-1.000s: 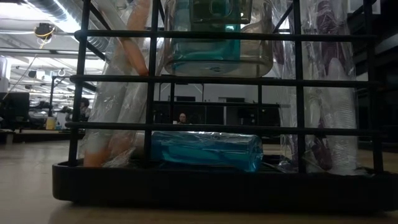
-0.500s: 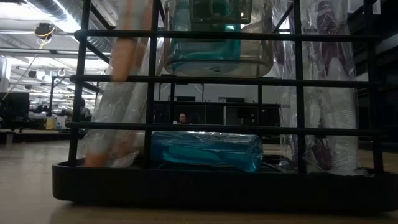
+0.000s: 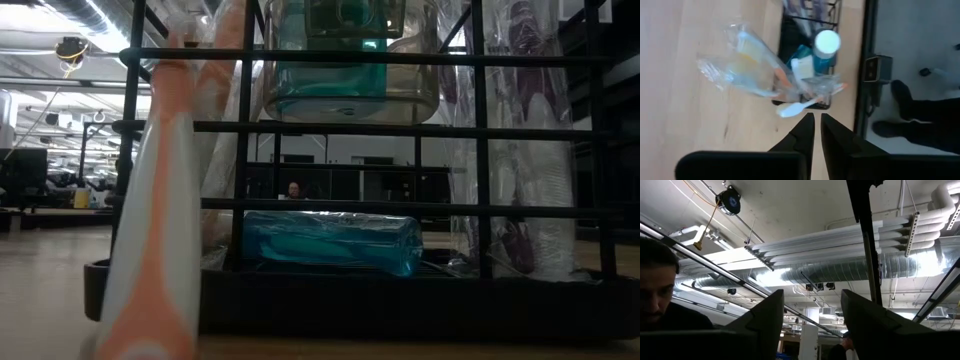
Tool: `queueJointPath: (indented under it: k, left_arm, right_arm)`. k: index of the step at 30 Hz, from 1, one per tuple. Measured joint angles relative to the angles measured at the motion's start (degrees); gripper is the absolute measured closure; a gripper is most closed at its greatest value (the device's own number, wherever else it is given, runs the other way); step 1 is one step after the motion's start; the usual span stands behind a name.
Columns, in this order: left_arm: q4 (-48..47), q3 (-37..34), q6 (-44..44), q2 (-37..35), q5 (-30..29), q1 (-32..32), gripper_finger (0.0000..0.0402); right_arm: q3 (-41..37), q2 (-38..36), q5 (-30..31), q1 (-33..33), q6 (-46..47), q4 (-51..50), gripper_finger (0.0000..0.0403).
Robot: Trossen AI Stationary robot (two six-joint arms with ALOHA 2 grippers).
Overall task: Pick & Place toothbrushing station
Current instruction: Return to Home Position
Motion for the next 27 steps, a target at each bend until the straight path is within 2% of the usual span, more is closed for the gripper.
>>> queueJointPath:
  k: [6, 10, 16, 19, 22, 27]
  left_arm:
    - [-5.24, 0.00, -0.26, 0.04, -3.33, 0.15, 0.0361]
    - [-10.81, 0.00, -4.36, -0.25, -3.35, 0.56, 0.0340]
    - [-2.87, -0.02, -6.34, -0.25, -2.76, -1.55, 0.0285]
    - [-2.19, -0.50, -7.80, -0.30, -4.30, -1.44, 0.0258]
    - [-2.13, -3.25, -9.41, -0.31, -4.67, -1.05, 0.0239]
    - [2.06, -9.83, -10.12, -0.27, -1.99, -0.92, 0.0226]
  right_arm:
    - [-0.01, 0.00, 0.48, 0.00, 0.04, -0.02, 0.0202]
    - [0.00, 0.02, 0.52, -0.02, 0.04, 0.02, 0.0202]
    - [0.01, 0.02, 1.77, -0.09, -0.20, 0.02, 0.0202]
    - [0.00, 0.02, 1.77, -0.11, -0.15, 0.02, 0.0202]
    - [0.00, 0.16, 1.69, -0.11, -0.15, 0.00, 0.0202]
    - [0.00, 0.28, 1.55, -0.11, 0.09, -0.07, 0.0202]
